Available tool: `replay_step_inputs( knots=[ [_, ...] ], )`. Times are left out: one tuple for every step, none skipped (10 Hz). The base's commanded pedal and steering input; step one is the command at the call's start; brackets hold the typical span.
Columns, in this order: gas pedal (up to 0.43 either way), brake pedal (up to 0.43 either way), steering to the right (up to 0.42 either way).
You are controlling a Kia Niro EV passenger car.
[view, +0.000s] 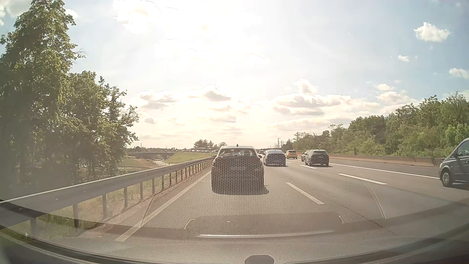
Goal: Follow the waypoints while adhering to traffic rules and regulations
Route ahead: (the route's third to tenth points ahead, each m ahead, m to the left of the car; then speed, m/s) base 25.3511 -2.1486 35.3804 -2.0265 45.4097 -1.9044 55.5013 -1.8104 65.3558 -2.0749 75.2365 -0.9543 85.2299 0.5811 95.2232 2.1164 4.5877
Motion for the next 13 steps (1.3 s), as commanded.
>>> replay_step_inputs(
  knots=[
    [0.138,0.0,-0.015],
    [0.028,0.0,-0.015],
    [0.0,0.0,-0.016],
    [0.0,0.0,-0.016],
    [0.0,0.0,-0.016],
    [0.0,0.0,-0.016],
    [0.0,0.0,-0.016],
    [0.0,0.0,-0.016],
    [0.0,0.0,-0.015],
    [0.0,0.0,-0.011],
    [0.0,0.0,-0.007],
    [0.0,0.0,-0.005],
    [0.0,0.0,-0.005]
  ],
)
